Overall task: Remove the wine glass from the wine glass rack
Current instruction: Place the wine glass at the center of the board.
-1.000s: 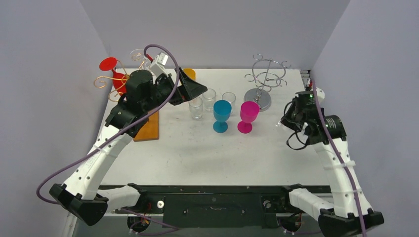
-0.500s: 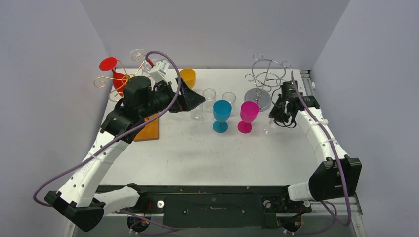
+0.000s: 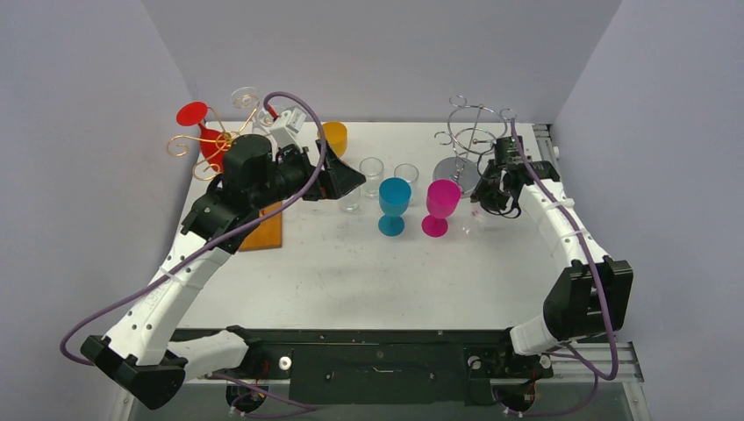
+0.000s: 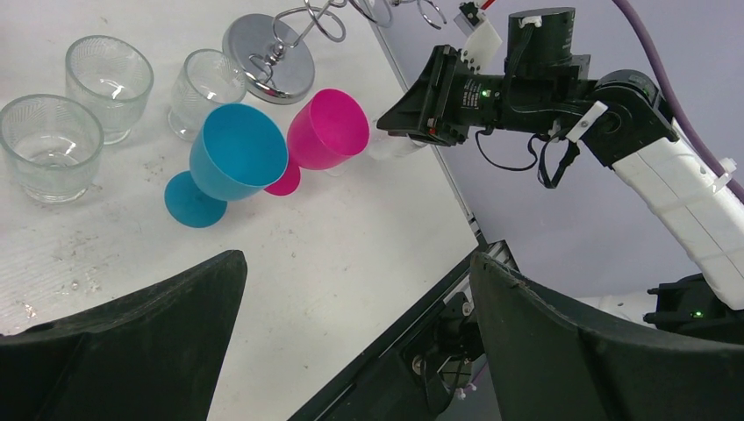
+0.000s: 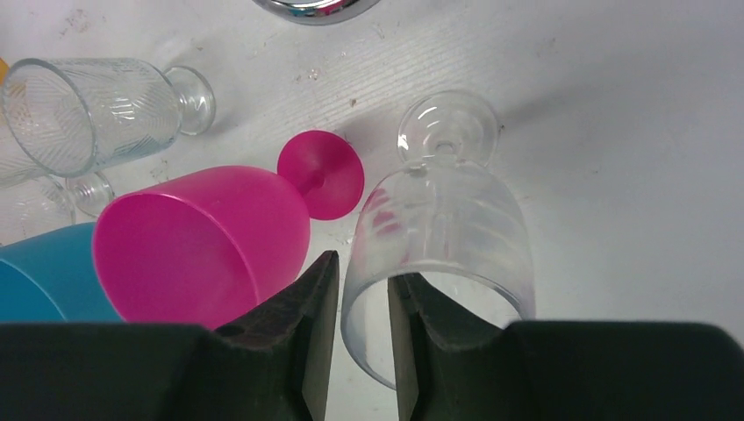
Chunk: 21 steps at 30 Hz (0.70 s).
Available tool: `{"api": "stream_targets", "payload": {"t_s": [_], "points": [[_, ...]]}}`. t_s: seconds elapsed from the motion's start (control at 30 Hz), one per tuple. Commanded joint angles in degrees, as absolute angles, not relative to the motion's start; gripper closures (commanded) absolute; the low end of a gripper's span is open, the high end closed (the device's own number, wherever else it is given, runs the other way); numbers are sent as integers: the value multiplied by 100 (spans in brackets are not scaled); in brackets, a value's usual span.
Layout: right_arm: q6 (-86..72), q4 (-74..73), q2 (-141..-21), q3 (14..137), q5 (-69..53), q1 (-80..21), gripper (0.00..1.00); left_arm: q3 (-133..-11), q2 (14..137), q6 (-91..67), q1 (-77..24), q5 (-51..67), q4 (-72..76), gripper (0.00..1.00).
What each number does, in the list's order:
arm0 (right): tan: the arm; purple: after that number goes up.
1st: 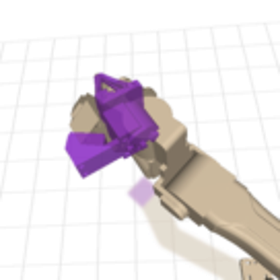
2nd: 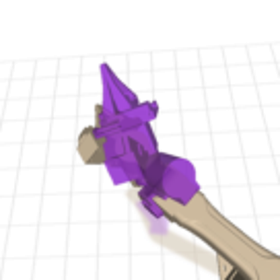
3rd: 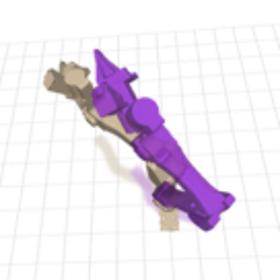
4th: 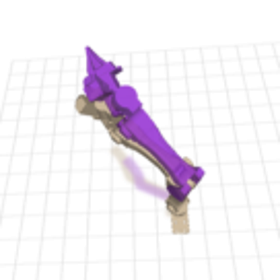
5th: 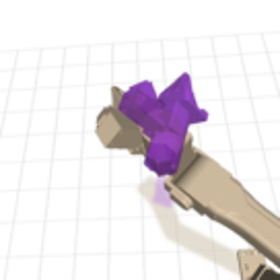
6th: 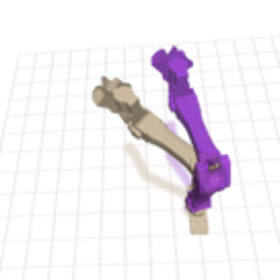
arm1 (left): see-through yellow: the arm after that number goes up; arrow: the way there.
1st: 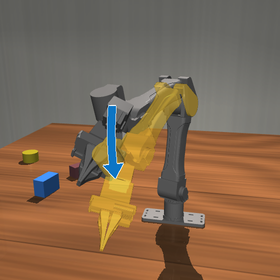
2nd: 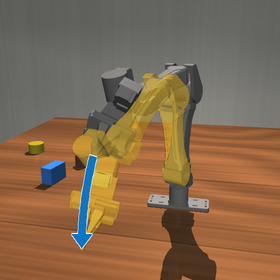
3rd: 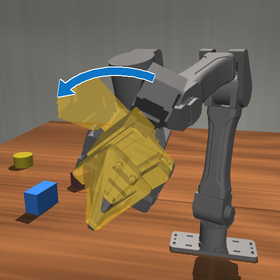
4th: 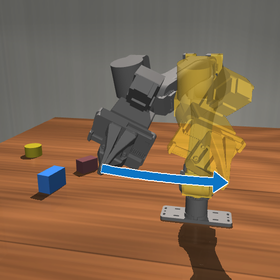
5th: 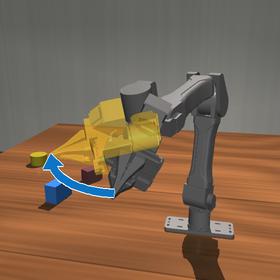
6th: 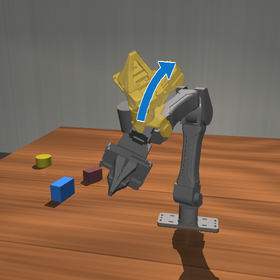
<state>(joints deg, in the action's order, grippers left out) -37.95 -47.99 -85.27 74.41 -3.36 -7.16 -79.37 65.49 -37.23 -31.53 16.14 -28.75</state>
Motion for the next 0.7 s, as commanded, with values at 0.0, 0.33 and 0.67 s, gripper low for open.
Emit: {"api": "stream_targets", "payload": {"t_s": [0.0, 0.33, 0.67], "points": [[-3727, -4736, -8524, 7867, -119, -703, 72, -8050, 6561, -3617, -3182, 1659, -2812, 4], [-3682, -4886, -8357, 8061, -19, -712, 67, -8098, 6667, -3620, -3182, 1676, -2791, 4], [-3658, -4949, -7923, 8083, 173, -720, 66, -8217, 6769, -3638, -3166, 1619, -2824, 4]]}}
